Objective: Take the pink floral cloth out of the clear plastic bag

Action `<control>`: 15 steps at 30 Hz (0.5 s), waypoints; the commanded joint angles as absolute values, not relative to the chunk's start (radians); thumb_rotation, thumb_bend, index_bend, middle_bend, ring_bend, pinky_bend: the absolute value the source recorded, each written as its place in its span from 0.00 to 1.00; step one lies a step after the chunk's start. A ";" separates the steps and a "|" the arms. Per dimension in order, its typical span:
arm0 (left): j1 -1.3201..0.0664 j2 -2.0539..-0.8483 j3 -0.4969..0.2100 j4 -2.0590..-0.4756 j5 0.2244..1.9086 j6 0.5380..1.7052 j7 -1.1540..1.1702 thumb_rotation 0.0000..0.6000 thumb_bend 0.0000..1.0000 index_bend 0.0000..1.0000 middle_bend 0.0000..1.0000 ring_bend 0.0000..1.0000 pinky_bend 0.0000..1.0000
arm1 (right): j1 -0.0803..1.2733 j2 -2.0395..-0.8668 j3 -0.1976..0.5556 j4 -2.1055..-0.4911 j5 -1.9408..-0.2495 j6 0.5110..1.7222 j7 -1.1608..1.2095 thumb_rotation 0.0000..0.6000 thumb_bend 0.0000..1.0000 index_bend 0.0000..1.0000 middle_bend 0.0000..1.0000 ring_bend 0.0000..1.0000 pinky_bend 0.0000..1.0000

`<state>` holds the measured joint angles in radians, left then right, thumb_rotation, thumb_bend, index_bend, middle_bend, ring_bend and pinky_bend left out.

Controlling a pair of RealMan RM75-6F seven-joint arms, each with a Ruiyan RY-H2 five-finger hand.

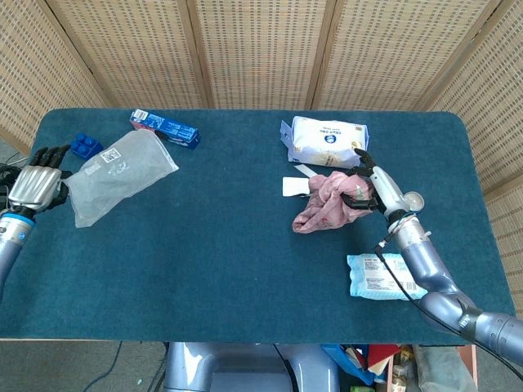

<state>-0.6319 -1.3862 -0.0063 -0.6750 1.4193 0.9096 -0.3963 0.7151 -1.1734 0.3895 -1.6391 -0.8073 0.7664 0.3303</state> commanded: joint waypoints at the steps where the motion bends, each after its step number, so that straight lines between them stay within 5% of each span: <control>1: -0.616 -1.356 0.004 -0.693 1.417 0.876 -0.406 1.00 0.57 0.42 0.00 0.00 0.00 | 0.693 -1.163 0.385 -1.653 -0.857 0.777 0.346 1.00 0.87 0.65 0.00 0.00 0.00; 3: -0.607 -1.315 0.006 -0.752 1.400 0.838 -0.397 1.00 0.32 0.05 0.00 0.00 0.00 | 0.672 -1.141 0.371 -1.676 -0.929 0.785 0.345 1.00 0.45 0.25 0.00 0.00 0.00; 5: -0.584 -1.259 0.002 -0.832 1.374 0.827 -0.382 1.00 0.20 0.00 0.00 0.00 0.00 | 0.647 -1.100 0.346 -1.707 -1.022 0.804 0.323 1.00 0.10 0.02 0.00 0.00 0.00; 6: -0.572 -1.234 -0.001 -0.867 1.364 0.832 -0.376 1.00 0.16 0.00 0.00 0.00 0.00 | 0.632 -1.086 0.339 -1.722 -1.056 0.824 0.320 1.00 0.01 0.00 0.00 0.00 0.00; 10: -0.517 -1.142 -0.017 -1.001 1.322 0.873 -0.372 1.00 0.12 0.00 0.00 0.00 0.00 | 0.573 -1.047 0.306 -1.751 -1.184 0.894 0.344 1.00 0.00 0.00 0.00 0.00 0.00; 15: -0.403 -1.078 -0.061 -1.123 1.295 1.081 -0.420 1.00 0.11 0.00 0.00 0.00 0.00 | 0.500 -1.015 0.245 -1.702 -1.364 1.011 0.351 1.00 0.00 0.00 0.00 0.00 0.00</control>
<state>-0.4824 -1.1210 -0.0296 -1.0471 1.3239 0.9563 -0.3935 0.5528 -1.0439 0.2882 -1.7232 -1.2755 0.9343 0.3477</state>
